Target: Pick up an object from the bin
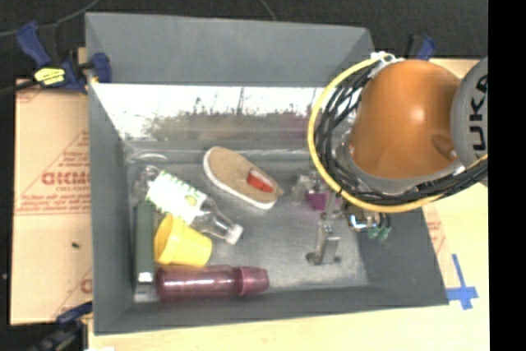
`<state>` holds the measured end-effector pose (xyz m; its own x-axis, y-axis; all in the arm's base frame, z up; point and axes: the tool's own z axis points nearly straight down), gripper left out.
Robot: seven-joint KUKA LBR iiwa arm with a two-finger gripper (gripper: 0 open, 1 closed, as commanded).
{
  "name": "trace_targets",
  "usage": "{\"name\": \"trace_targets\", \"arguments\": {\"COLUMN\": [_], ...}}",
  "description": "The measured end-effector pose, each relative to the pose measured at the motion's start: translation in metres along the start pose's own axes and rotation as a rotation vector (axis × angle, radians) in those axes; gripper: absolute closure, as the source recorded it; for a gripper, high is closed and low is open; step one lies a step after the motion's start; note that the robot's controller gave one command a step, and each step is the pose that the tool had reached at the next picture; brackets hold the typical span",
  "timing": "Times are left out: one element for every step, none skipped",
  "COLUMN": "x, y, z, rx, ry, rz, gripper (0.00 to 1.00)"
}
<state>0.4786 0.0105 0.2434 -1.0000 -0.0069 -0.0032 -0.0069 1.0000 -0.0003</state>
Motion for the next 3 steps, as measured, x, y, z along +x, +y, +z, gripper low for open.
{"name": "trace_targets", "arguments": {"x": [-0.012,-0.133,-0.071], "y": [0.007,0.054,0.012], "z": [0.013,0.082,0.083], "rx": [0.002,-0.001,0.003], "ry": [-0.007,-0.007,-0.007], "rz": [-0.027,-0.143,-0.055], "gripper": [0.00,0.00,0.00]}}
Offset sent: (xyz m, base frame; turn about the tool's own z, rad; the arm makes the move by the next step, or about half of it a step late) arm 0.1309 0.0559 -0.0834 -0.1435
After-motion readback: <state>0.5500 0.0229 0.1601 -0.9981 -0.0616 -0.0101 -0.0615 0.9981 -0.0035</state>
